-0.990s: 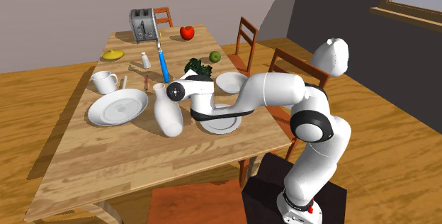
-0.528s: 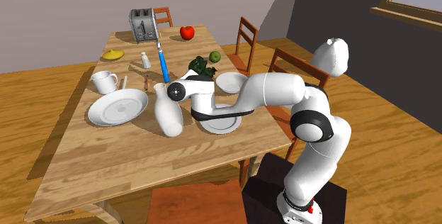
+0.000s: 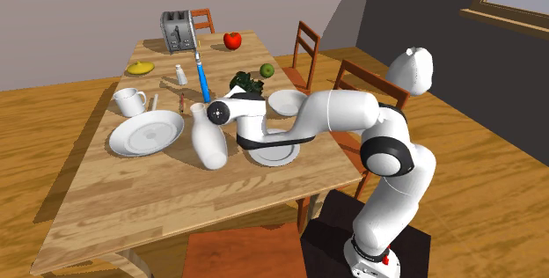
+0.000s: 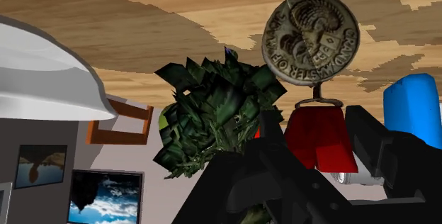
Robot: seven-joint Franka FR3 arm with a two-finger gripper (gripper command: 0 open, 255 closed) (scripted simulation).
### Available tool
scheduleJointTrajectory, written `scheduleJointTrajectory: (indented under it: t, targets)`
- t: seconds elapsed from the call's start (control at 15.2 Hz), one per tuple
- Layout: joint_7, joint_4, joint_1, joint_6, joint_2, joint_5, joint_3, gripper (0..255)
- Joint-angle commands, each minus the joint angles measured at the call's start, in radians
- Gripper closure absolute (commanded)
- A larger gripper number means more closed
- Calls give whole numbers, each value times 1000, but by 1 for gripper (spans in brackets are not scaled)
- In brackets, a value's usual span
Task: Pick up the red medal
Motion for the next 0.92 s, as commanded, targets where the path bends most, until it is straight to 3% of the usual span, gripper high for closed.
scheduleJointTrajectory:
  t: [0.0, 0.86]
  targets:
    - [-21, 17, 1, -11, -1, 11, 2, 255]
    - [-138, 141, 7, -83, -4, 67, 9, 255]
